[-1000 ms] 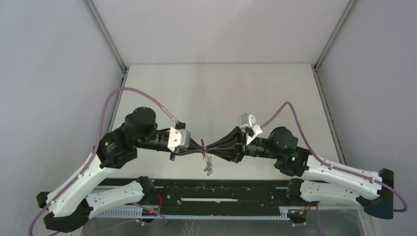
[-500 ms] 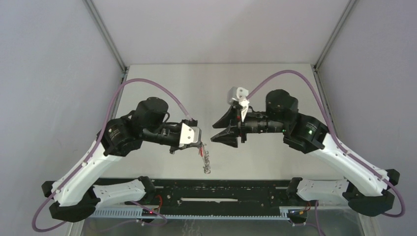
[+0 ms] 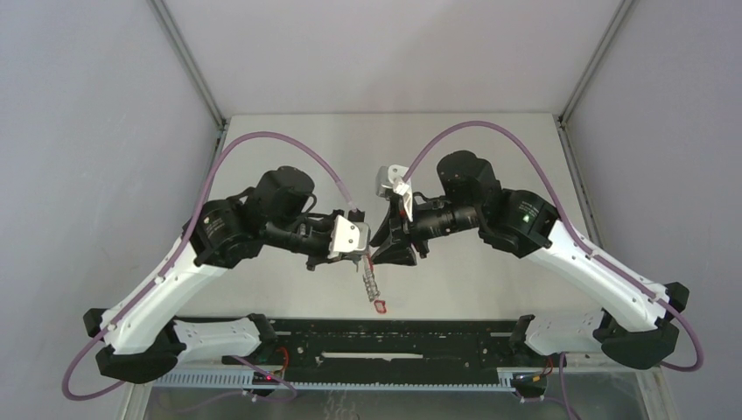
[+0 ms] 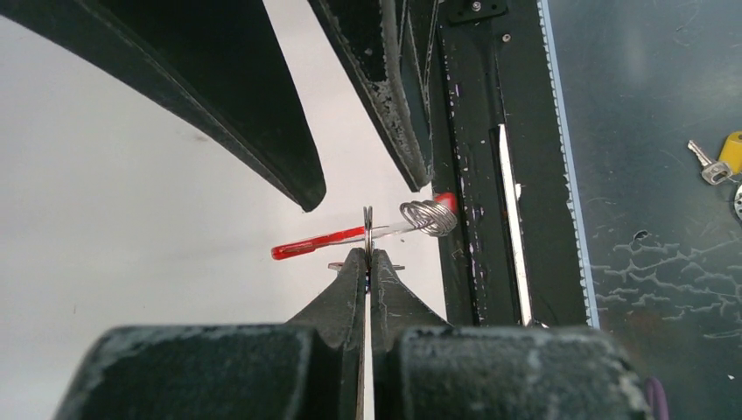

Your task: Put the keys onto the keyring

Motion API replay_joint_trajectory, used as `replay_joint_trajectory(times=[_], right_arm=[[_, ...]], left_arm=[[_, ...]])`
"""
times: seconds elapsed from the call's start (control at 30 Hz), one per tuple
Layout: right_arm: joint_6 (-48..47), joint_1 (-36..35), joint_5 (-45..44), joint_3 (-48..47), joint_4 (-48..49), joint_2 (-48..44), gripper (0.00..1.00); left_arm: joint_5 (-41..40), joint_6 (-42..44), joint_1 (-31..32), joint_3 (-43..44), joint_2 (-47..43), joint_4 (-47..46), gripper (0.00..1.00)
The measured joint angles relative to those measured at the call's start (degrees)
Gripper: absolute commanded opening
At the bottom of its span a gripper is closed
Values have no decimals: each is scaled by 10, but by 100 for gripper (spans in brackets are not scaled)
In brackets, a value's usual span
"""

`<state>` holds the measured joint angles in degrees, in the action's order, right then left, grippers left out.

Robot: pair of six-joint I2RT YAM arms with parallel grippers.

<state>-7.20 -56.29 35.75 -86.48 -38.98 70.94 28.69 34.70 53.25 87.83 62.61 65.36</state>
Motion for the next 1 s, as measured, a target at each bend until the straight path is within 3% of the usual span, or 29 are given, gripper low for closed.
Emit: replay_joint_trajectory(times=[0.2, 0.57, 0.77, 0.87, 0.97, 1.0], right_arm=[[0, -1, 12, -3, 0, 14, 44], [-2, -7, 12, -3, 2, 33, 28], [-2, -7, 11, -3, 6, 34, 26], [-2, -8, 8, -3, 6, 34, 16], [-2, -8, 8, -4, 6, 34, 0], [-4, -8, 8, -4, 6, 34, 0]], left_arm=[[-1, -4, 3, 0, -2, -4, 0], [-1, -16, 6, 0, -9, -17, 0], [-1, -17, 8, 0, -9, -18, 0], [-1, -18, 8, 0, -9, -18, 0], [-5, -18, 8, -1, -9, -19, 0], [-7, -18, 8, -1, -9, -19, 0]])
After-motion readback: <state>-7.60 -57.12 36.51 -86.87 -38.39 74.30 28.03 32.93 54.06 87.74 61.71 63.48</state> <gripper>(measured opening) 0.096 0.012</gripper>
